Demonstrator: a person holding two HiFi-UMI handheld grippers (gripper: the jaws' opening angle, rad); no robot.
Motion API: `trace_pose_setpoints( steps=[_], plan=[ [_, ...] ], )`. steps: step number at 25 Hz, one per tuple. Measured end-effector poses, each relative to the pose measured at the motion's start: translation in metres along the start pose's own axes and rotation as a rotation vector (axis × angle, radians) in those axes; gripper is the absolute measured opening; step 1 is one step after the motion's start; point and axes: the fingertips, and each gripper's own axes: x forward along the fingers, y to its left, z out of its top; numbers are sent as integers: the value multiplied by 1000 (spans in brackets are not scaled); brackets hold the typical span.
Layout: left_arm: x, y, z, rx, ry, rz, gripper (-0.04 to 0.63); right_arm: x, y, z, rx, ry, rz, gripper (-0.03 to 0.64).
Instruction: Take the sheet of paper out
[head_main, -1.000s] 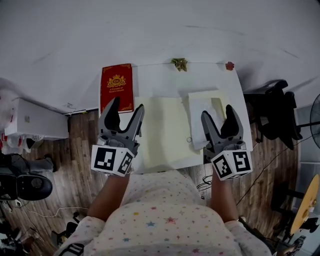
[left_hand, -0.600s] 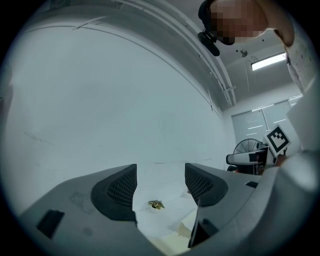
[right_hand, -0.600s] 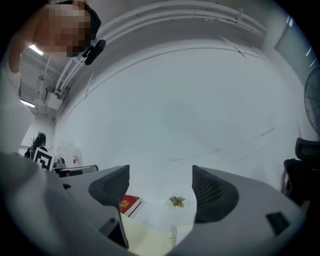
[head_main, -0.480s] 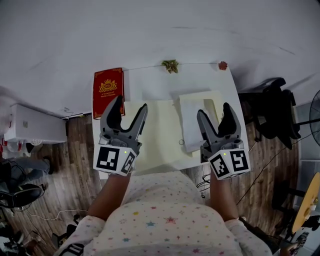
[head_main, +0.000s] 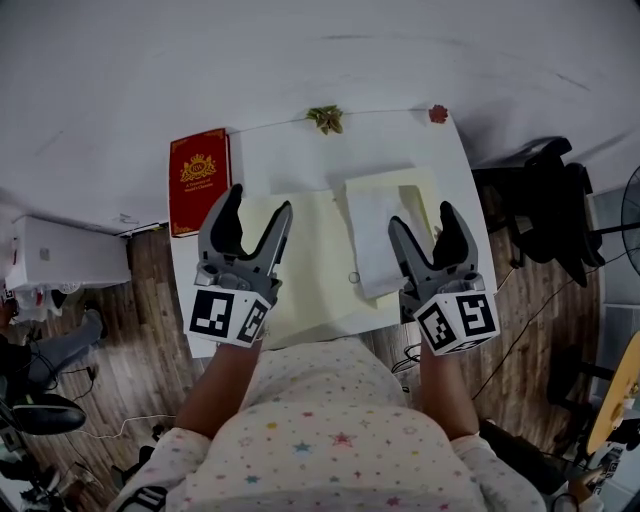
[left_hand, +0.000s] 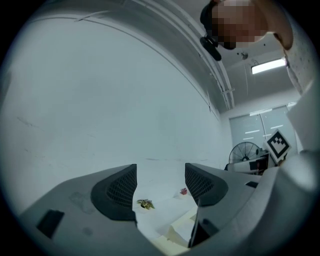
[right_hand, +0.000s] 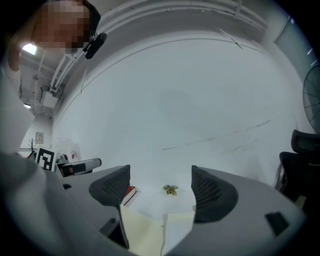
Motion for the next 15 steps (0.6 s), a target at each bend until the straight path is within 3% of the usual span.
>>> trace_pose_setpoints(
  steps=[7,15],
  plan=[
    [6,5,-34,-17,66,15,278,8,-25,-35,-13,83,-84,367],
    [9,15,-69,-23,135,22,278,22,-47,-84,34,198,-114,370]
  ],
)
